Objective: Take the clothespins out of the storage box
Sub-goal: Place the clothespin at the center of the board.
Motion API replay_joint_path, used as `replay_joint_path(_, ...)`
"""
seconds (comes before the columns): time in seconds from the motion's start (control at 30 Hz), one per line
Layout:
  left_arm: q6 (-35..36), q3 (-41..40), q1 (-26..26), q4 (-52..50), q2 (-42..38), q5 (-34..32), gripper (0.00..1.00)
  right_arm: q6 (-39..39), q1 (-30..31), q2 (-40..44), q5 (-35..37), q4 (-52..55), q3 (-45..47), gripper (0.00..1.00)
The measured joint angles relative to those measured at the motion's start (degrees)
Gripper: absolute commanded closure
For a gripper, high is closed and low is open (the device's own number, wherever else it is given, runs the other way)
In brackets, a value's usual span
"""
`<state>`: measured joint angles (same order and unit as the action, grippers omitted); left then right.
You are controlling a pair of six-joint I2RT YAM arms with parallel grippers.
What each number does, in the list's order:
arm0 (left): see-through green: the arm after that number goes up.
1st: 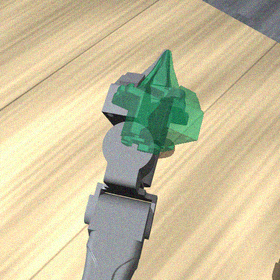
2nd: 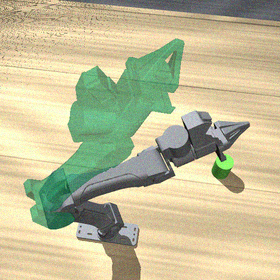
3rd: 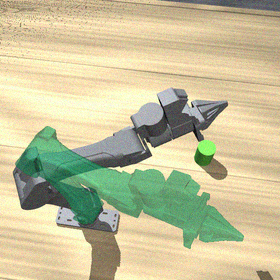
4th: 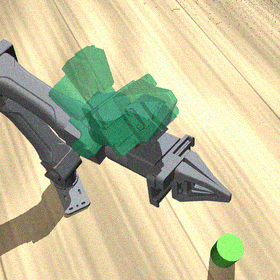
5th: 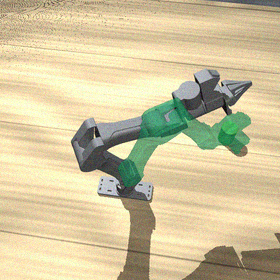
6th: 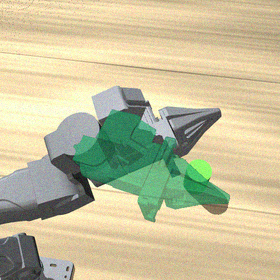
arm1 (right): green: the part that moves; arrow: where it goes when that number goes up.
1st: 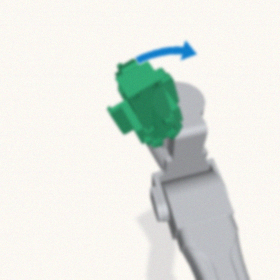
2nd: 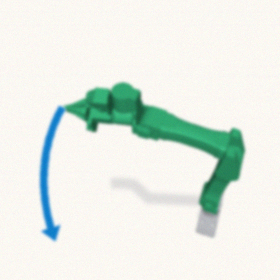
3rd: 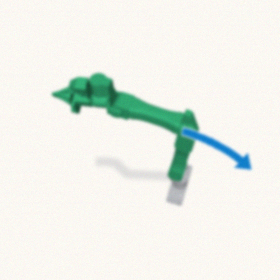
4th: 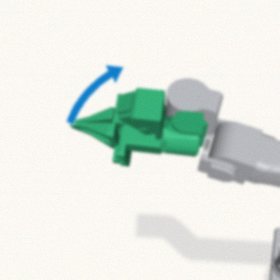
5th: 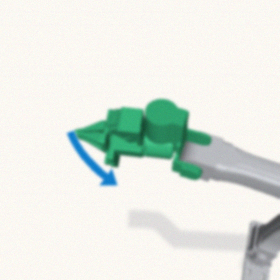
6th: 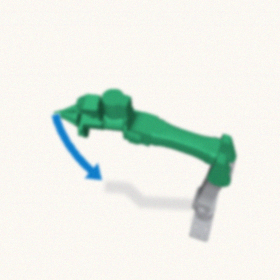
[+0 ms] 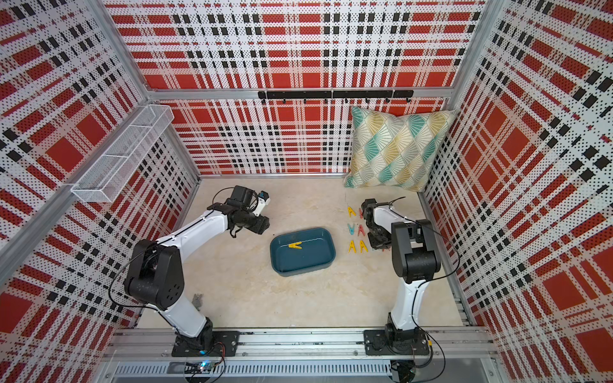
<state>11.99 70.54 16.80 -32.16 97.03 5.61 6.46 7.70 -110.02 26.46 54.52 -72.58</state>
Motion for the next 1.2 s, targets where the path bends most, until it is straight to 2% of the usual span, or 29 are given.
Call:
replay_joint_path(0.53, 0.0, 0.0, 0.0, 0.0, 0.0, 0.2, 0.38, 0.9, 0.1, 0.4, 1.1, 1.4, -0.1, 0.89)
replay_joint_path(0.57, 0.0, 0.0, -0.1, 0.0, 0.0, 0.2, 0.38, 0.9, 0.1, 0.4, 1.2, 1.5, -0.3, 0.61)
replay_joint_path(0.6, 0.0, 0.0, -0.1, 0.0, 0.0, 0.2, 0.38, 1.1, 0.1, 0.4, 1.3, 1.5, -0.6, 0.01)
replay_joint_path(0.93, 0.0, 0.0, -0.4, 0.0, 0.0, 0.2, 0.38, 2.3, 0.2, 1.7, 1.5, 1.7, -2.8, 0.00)
replay_joint_path(1.2, 0.0, 0.0, -0.7, 0.0, 0.0, 0.5, 0.38, 3.9, 1.6, 13.5, 0.9, 3.0, -5.0, 0.00)
